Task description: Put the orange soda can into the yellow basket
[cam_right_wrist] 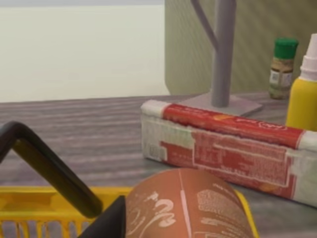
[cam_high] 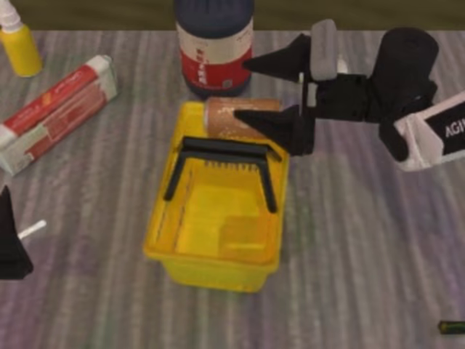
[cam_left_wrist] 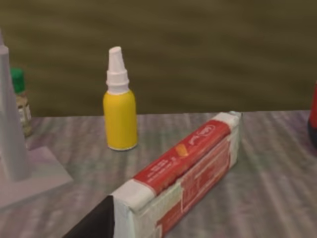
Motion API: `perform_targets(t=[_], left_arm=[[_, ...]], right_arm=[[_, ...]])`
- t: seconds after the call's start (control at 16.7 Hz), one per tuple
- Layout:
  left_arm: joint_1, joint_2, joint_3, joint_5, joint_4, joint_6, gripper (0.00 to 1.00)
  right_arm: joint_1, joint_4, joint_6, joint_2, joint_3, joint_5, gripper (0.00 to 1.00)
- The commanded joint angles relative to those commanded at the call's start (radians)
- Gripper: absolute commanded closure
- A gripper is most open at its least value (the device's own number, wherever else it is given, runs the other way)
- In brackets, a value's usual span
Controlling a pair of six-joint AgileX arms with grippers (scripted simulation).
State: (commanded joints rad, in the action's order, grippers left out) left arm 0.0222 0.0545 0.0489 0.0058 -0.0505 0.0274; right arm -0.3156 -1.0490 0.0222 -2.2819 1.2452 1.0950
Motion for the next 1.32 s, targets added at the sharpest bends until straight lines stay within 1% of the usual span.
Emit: perform_targets(t=[0.06, 0.18, 0.3, 0.42, 0.66, 1.14, 1.32], left_arm=[[0.015, 0.037, 0.035, 0.003, -0.033, 0.018, 0.0], [0.051, 0.132, 0.125, 0.011, -0.116, 0.065, 0.0], [0.097, 0.259, 0.25, 0.019, -0.222, 0.128, 0.0], [0.148, 0.405, 0.393, 0.026, -0.339, 0.198, 0.0], [0.263, 0.753, 0.736, 0.035, -0.601, 0.367, 0.0], [0.487, 1.519, 1.46, 0.029, -1.096, 0.731, 0.0], [0.553, 1.773, 1.694, 0.02, -1.237, 0.849, 0.0]], right_arm=[[0.004, 0.02, -0.002, 0.038, -0.028, -0.016, 0.0], [0.016, 0.073, -0.008, 0.138, -0.101, -0.06, 0.0], [0.034, 0.141, -0.014, 0.268, -0.194, -0.124, 0.0], [0.057, 0.222, -0.019, 0.422, -0.301, -0.203, 0.0], [0.109, 0.404, -0.026, 0.789, -0.532, -0.389, 0.0], [0.221, 0.783, -0.024, 1.628, -0.971, -0.793, 0.0], [0.257, 0.904, -0.023, 1.913, -1.1, -0.926, 0.0]])
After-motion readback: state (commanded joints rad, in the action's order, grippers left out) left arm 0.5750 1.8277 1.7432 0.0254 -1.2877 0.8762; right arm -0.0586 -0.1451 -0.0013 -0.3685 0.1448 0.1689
